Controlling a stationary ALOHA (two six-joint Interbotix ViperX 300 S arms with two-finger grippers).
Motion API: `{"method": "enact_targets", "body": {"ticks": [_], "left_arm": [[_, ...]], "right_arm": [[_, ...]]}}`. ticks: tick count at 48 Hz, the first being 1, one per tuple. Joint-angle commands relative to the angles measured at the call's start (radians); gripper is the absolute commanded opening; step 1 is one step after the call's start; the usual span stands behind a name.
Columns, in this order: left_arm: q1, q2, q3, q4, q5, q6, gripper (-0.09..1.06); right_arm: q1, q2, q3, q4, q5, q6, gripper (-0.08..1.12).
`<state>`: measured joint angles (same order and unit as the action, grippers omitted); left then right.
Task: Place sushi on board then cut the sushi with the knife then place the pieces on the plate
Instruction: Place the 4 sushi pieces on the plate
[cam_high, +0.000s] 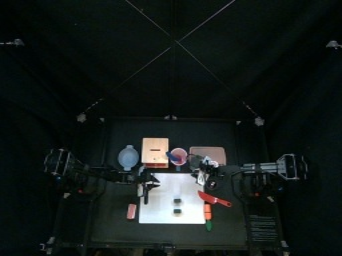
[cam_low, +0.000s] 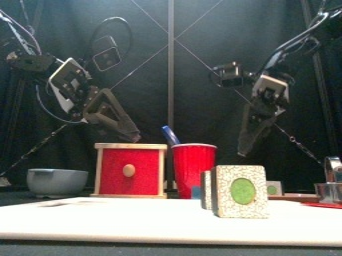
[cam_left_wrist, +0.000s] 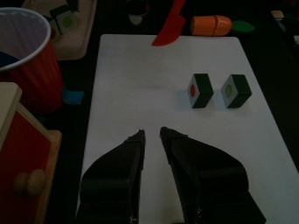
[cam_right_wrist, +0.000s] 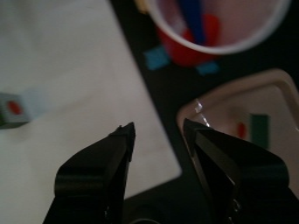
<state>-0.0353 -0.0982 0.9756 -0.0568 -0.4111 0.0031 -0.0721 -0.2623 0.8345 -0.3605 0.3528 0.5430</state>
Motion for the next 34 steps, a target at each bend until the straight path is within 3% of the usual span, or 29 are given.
{"method": "enact_targets", "body": {"ticks": [1, 18, 34], "left_arm": [[0.003, -0.014, -0.011, -0.002, -0.005, 0.002, 0.65], [0.003, -0.014, -0.012, -0.005, -0.005, 0.000, 0.65], [0.002, -0.014, -0.011, -0.005, -0.005, 0.000, 0.65]], "right_arm": [[0.087, 0.018, -0.058, -0.009, -0.020, 0.003, 0.83], [0.247, 0.219, -0.219, -0.003, -0.058, 0.003, 0.83], [0.285, 0.318, -0.284, 0.058, -0.058, 0.002, 0.83]]}}
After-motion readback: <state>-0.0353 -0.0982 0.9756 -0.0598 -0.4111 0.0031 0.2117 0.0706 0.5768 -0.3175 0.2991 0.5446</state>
